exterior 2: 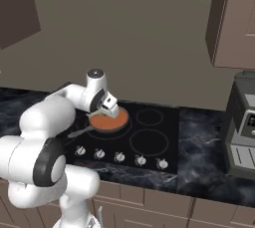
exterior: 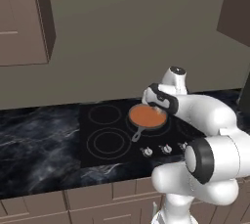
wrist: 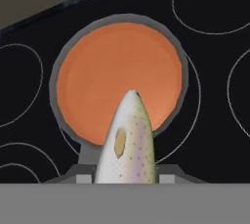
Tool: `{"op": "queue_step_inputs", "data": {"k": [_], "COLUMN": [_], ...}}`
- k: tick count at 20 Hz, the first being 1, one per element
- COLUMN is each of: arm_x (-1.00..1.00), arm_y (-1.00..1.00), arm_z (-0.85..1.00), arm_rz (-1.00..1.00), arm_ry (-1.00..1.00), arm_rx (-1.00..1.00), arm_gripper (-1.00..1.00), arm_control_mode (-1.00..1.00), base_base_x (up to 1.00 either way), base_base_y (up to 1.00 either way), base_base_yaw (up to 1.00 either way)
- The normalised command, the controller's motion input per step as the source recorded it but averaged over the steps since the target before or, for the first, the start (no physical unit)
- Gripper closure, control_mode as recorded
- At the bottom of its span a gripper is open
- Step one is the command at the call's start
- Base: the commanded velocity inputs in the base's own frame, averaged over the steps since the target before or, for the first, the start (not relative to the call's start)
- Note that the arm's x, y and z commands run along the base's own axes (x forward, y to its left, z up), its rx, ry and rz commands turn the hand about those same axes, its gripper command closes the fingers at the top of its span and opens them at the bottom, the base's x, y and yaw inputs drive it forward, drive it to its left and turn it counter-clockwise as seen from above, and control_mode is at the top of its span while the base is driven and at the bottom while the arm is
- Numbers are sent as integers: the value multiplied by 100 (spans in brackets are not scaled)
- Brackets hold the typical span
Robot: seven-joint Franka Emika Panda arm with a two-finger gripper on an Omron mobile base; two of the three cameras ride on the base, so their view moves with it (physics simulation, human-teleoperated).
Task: Retrieve the fish from the fridge and place it on the saucepan with marinade on the stove.
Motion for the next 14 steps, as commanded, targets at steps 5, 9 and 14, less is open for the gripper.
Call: {"op": "queue_step_inputs", "data": {"k": [5,9,14], "arm_x": [36,28,29], "arm_y": [8,0,2], "arm_z": [-29,-28,-32], "arm_rz": [0,0,0], "arm_ry": [3,2,3], "arm_rx": [0,0,0], "arm_gripper": [100,100,100], "arm_control_mode": [-100,-100,-100], "base_base_x": [0,0,0], "base_base_y": [0,0,0], "base_base_yaw": [0,0,0]}}
